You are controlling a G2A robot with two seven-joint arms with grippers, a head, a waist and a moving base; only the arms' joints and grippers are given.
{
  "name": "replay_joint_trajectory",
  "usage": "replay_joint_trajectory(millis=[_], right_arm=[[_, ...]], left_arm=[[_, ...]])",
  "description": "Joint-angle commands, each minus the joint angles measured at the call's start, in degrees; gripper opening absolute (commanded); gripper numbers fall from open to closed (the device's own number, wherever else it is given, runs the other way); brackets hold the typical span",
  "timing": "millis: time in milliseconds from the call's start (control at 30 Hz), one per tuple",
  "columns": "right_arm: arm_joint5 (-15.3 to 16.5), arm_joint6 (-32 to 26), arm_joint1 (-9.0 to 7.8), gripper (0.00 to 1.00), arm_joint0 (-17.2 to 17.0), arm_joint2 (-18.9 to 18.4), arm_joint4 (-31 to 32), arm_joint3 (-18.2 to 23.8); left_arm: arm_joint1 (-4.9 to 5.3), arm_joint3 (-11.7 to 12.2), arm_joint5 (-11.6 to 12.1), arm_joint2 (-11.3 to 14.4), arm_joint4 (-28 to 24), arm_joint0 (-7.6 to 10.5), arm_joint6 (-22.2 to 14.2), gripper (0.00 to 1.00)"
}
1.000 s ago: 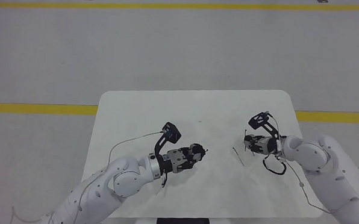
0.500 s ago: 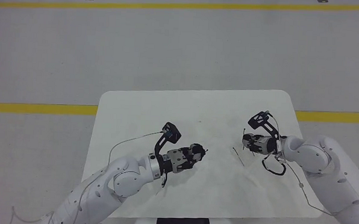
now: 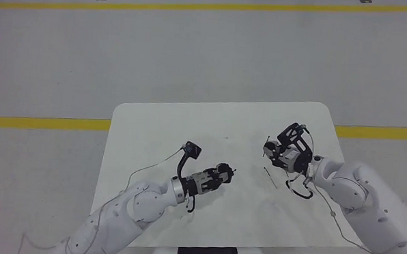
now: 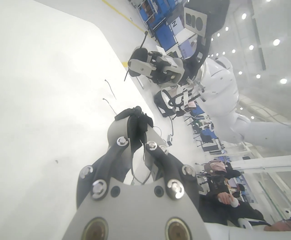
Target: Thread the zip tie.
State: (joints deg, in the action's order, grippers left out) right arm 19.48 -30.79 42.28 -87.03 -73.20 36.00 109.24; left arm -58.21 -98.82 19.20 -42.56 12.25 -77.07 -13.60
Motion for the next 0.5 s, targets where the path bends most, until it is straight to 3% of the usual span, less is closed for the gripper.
replay_joint_trajectory(millis=[0, 367, 467], right_arm=[[0.0, 2.1, -0.36, 0.00, -0.6, 0.8, -0.9, 0.8], [0.0, 2.4, -0.33, 0.00, -0.6, 0.8, -1.0, 0.8], [0.0, 6.6, 0.04, 0.00, -0.9, 1.0, -0.3, 1.0]], left_arm=[[-0.23, 0.6, 0.3, 0.2, -0.3, 0.31, 0.6, 0.00], [-0.34, 0.8, -0.2, 0.2, -0.7, 0.19, 1.4, 0.00], [-0.56, 0.9, -1.4, -0.2, -3.0, -0.47, 3.2, 0.00]])
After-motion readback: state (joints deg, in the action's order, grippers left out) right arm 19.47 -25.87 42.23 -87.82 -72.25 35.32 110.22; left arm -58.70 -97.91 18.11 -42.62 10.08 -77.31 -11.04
